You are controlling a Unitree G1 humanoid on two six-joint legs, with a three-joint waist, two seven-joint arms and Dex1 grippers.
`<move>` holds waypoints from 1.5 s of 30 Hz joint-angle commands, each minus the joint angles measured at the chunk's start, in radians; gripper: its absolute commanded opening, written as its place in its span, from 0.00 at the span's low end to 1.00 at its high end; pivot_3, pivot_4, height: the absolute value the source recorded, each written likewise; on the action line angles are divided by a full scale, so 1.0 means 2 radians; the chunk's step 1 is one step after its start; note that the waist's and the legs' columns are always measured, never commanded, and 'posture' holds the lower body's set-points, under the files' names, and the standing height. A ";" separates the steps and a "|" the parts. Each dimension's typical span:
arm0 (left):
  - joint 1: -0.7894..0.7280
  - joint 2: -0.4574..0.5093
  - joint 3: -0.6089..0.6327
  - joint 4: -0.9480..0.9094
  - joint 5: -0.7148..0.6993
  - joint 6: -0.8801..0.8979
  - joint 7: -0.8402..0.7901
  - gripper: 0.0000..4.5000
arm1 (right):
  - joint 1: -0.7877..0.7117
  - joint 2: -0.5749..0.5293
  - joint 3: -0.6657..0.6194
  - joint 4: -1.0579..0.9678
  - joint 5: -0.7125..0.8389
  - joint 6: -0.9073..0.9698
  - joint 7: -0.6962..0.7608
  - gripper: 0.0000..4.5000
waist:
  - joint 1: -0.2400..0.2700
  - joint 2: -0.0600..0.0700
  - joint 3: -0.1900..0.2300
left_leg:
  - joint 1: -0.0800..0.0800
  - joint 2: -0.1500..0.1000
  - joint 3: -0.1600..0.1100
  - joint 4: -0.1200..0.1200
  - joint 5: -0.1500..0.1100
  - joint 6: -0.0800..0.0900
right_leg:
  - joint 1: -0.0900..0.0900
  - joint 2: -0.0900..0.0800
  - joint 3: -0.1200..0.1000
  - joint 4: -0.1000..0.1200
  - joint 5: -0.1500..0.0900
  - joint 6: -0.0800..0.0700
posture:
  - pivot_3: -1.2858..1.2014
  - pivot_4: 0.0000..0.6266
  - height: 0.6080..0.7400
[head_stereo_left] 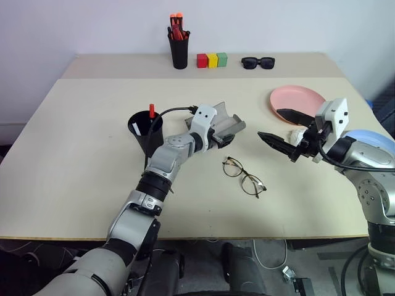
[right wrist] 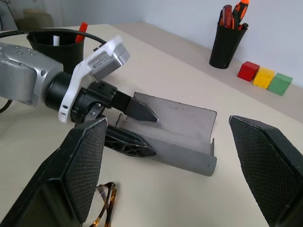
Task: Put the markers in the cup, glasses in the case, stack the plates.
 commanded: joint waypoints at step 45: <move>0.004 0.172 -0.022 -0.020 -0.006 -0.083 -0.368 0.01 | 0.008 -0.008 -0.014 -0.019 -0.007 -0.015 0.001 0.94 | -0.002 0.000 0.000 | 0.000 0.000 0.000 0.000 0.000 0.000 | -0.001 0.000 0.000 0.001 0.000 0.000 | 0.52 0.24 1.00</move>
